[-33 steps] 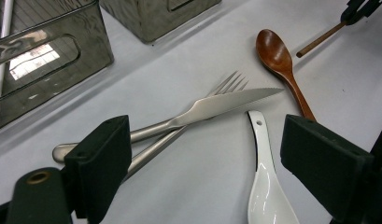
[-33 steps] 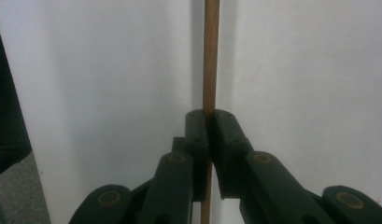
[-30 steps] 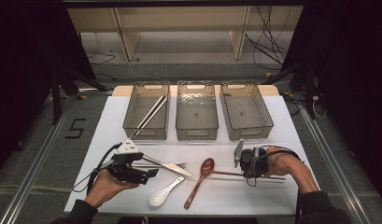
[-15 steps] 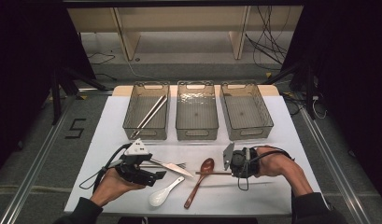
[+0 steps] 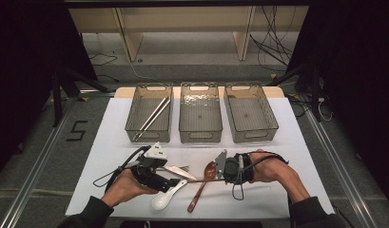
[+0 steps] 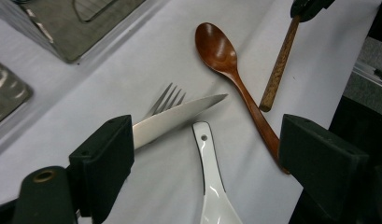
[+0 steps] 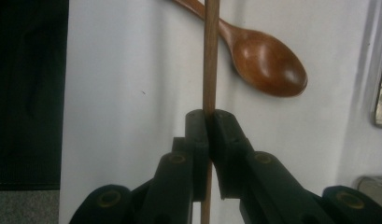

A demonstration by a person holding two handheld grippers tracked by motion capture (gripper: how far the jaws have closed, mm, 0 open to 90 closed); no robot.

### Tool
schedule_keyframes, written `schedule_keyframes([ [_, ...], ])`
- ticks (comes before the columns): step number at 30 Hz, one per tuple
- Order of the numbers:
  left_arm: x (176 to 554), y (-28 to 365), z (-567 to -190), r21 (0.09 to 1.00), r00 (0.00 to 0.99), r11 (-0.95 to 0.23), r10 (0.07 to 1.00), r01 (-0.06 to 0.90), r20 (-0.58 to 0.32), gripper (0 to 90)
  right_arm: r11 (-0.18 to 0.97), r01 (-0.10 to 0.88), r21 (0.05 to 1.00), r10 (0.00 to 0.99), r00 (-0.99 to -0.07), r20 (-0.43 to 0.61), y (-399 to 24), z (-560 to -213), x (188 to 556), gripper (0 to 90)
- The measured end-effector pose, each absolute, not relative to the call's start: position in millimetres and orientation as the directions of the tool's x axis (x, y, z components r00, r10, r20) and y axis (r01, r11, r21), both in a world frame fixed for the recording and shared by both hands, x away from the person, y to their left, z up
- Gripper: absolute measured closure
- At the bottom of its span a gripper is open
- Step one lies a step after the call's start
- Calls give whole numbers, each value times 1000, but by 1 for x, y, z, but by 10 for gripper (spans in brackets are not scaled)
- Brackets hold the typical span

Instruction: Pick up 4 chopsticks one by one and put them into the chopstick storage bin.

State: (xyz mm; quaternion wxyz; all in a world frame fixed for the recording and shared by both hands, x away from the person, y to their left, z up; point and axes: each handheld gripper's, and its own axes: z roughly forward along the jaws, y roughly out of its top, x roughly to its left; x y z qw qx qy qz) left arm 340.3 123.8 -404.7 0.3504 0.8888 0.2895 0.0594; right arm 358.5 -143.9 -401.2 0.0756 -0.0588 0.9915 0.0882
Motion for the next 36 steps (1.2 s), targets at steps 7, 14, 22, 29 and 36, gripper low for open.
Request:
schedule_keyframes([
  [7,343,102,-410,607,859,-653,502,453,-100,196,976,-149,161,-123,-979,-165,-141,-400,356,855],
  [14,343,87,-412,597,885,-682,452,422,-110,289,974,-162,159,-135,-976,-169,-139,-399,355,855],
  [22,342,75,-414,596,909,-700,395,394,-137,486,972,-163,167,-135,-977,-167,-137,-399,353,855],
  [29,343,70,-416,577,920,-725,364,377,-144,619,970,-190,155,-162,-971,-174,-136,-399,353,855],
  [36,344,68,-419,567,926,-736,346,369,-154,696,969,-196,151,-170,-970,-172,-135,-400,352,854],
])
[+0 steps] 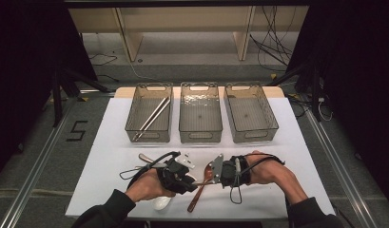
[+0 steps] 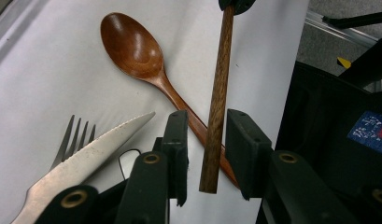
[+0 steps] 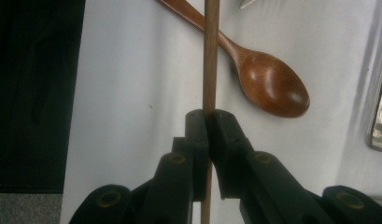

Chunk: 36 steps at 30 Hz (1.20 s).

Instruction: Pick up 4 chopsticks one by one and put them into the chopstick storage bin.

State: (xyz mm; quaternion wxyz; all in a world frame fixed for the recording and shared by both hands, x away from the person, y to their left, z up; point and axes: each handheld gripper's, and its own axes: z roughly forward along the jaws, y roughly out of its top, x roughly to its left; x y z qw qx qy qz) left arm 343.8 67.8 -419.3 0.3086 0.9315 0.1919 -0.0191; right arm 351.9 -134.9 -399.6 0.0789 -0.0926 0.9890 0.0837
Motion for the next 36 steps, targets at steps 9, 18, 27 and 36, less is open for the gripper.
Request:
schedule_keyframes([
  [9,343,67,-421,560,933,-747,313,357,-178,791,968,-204,146,-179,-969,-170,-133,-401,350,855],
  [18,340,68,-419,575,947,-753,271,320,-172,830,966,-208,151,-182,-968,-172,-133,-402,349,848],
  [27,344,78,-415,599,939,-726,304,339,-164,834,969,-137,205,-98,-977,-190,-139,-395,354,734],
  [36,353,102,-404,629,916,-678,373,380,-151,835,936,-21,350,65,-970,-234,-158,-377,359,494],
])
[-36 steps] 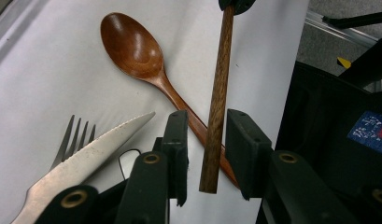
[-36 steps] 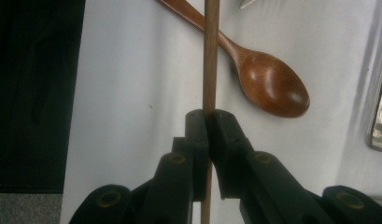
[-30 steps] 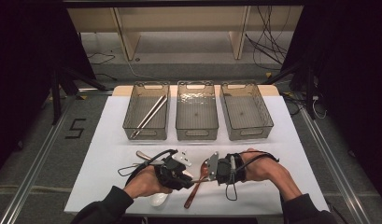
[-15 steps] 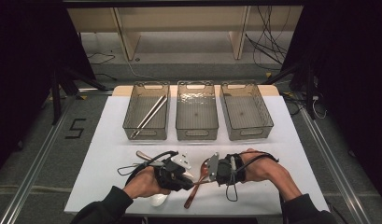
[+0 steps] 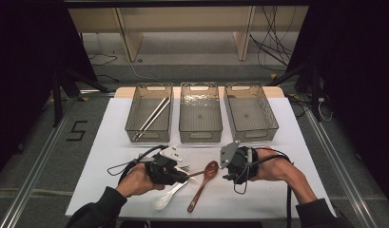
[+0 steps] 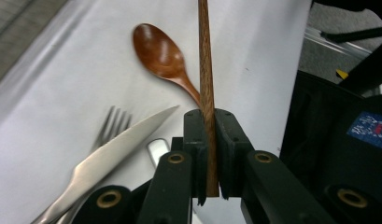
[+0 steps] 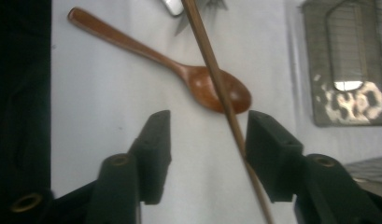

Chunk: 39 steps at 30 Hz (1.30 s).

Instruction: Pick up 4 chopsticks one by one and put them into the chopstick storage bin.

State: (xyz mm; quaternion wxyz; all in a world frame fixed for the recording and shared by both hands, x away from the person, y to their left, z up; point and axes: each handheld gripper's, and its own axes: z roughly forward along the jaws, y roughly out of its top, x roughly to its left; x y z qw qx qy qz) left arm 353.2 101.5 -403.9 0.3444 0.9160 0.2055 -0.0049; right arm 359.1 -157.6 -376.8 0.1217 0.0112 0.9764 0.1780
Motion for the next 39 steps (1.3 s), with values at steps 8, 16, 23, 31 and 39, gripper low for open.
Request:
schedule_keyframes([
  [8,363,127,-388,678,879,-610,462,411,-117,834,892,98,440,217,-949,-230,-170,-376,356,390],
  [16,372,150,-380,710,830,-545,549,446,-100,834,822,239,516,380,-906,-186,-179,-391,356,349],
  [23,380,161,-384,701,800,-528,592,479,-100,834,768,317,556,469,-870,-151,-186,-400,357,333],
  [31,391,181,-379,721,745,-469,659,510,-98,834,767,332,549,482,-863,-152,-186,-408,353,332],
  [39,410,211,-370,751,656,-376,748,542,-100,833,759,363,541,500,-857,-127,-188,-411,349,314],
])
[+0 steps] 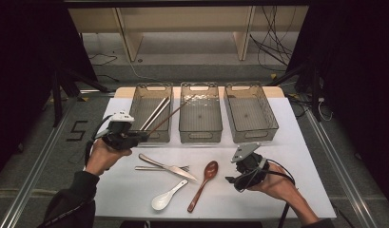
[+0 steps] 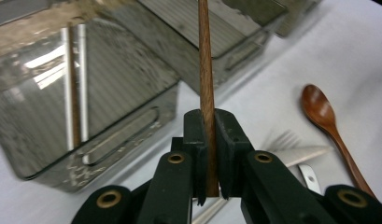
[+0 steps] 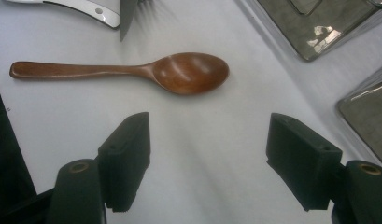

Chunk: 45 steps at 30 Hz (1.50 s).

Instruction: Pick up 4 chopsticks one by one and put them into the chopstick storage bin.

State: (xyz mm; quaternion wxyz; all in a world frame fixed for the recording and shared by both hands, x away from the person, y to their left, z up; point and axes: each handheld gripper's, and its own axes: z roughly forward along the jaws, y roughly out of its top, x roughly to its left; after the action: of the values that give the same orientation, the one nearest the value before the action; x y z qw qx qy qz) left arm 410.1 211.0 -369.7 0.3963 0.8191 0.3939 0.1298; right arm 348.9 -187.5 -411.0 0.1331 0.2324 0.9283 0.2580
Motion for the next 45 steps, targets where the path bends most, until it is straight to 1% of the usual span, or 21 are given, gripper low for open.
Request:
schedule_keyframes([
  [6,427,222,-372,756,591,-323,800,569,-103,834,754,378,537,510,-852,-117,-187,-414,347,306],
  [11,445,228,-373,744,545,-309,834,592,-88,834,757,377,534,506,-855,-113,-188,-414,347,306],
  [19,469,234,-376,732,488,-277,868,623,-87,833,750,382,540,515,-850,-113,-190,-413,345,307],
  [32,492,243,-386,691,435,-274,898,669,-65,833,754,374,540,503,-857,-109,-190,-412,343,306],
  [45,503,241,-398,649,411,-274,909,710,-66,831,754,375,539,503,-858,-106,-190,-412,342,306],
])
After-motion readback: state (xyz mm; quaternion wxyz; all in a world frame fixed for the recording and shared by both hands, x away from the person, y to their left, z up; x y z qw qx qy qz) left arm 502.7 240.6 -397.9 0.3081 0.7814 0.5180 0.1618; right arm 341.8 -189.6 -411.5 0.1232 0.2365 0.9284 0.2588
